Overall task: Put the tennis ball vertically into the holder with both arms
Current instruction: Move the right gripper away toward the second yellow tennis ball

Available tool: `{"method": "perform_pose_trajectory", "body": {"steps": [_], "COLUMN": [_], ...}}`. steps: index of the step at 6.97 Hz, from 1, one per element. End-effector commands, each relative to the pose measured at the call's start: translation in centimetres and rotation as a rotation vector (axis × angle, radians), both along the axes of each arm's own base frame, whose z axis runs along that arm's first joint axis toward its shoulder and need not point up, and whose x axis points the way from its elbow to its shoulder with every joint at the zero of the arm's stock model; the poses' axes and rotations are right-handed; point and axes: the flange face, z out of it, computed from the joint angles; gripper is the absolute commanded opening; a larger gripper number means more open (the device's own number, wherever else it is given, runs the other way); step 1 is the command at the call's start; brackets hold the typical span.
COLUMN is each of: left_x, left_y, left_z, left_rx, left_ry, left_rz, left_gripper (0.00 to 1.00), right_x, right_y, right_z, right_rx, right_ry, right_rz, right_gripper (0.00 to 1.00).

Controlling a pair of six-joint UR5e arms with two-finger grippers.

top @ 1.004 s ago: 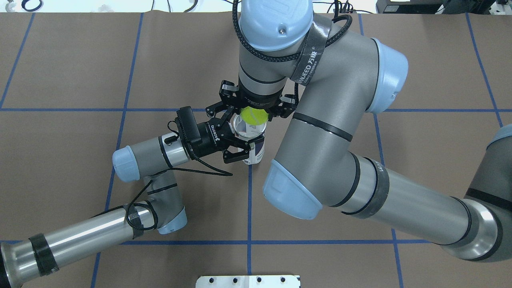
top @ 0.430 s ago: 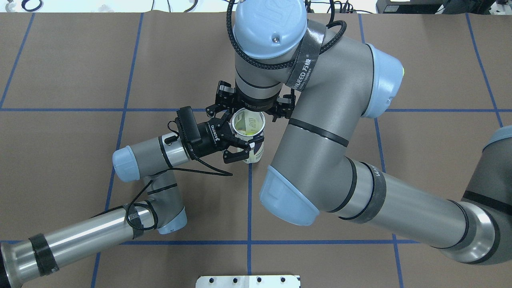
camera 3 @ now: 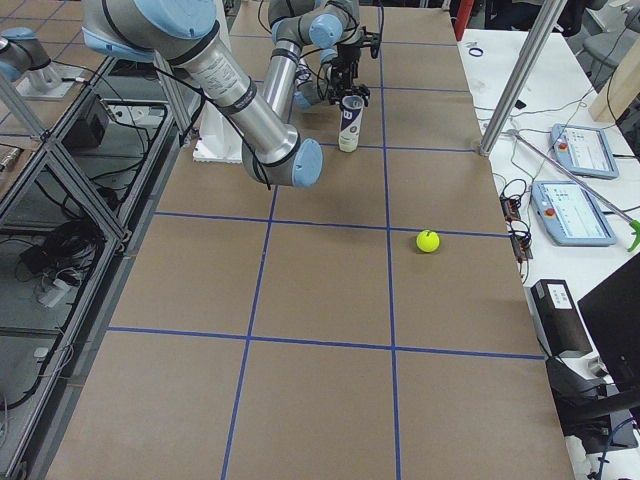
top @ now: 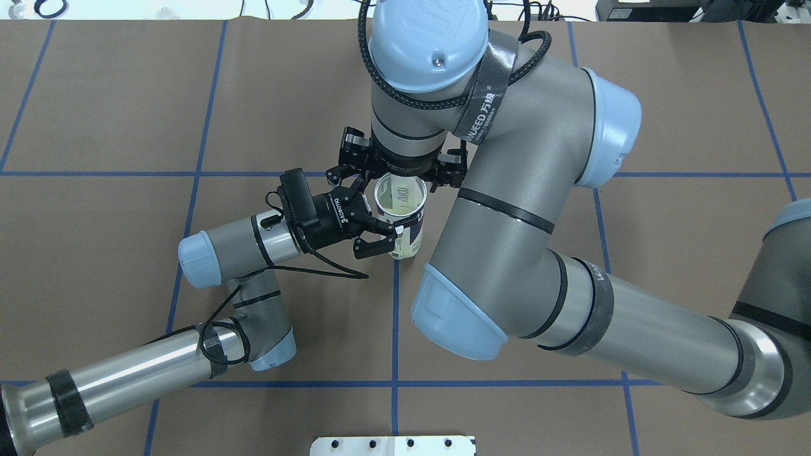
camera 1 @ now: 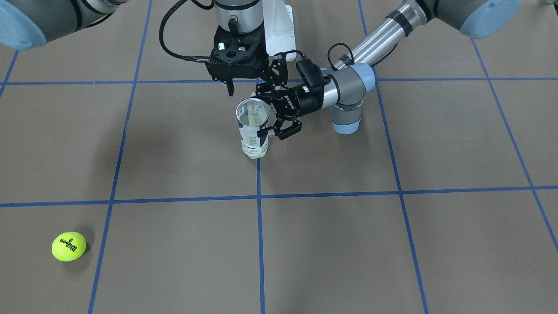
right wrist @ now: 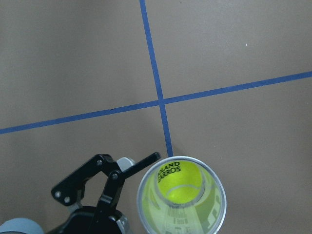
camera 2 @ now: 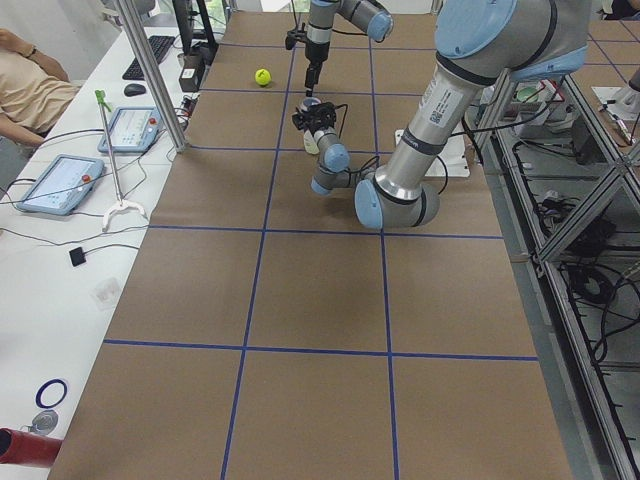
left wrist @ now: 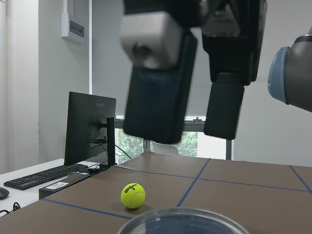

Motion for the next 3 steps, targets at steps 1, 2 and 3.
{"method": "perform_pose_trajectory", "body": {"steps": [1, 2, 3], "left_x": [0.0, 0.0, 0.0], "left_y": [0.0, 0.0, 0.0], "left_z": [-0.1, 0.0, 0.0], "left_rx": [0.001, -0.001, 0.0], "left_ry": [0.002, -0.002, -0.001], "left_rz": [0.0, 0.0, 0.0], "left_gripper": [0.99, 0.99, 0.99], "right_x": [0.6, 2.0, 4.2], "right_y": [-0.5, -1.8, -2.6], "right_z": [0.7, 2.2, 4.7], "right_rx": [0.007, 0.043, 0.084], "right_ry": [0.009, 0.033, 0.06], "right_rz": [-0.009, -0.027, -0.049], "right_gripper": [0.99, 0.99, 0.99]}}
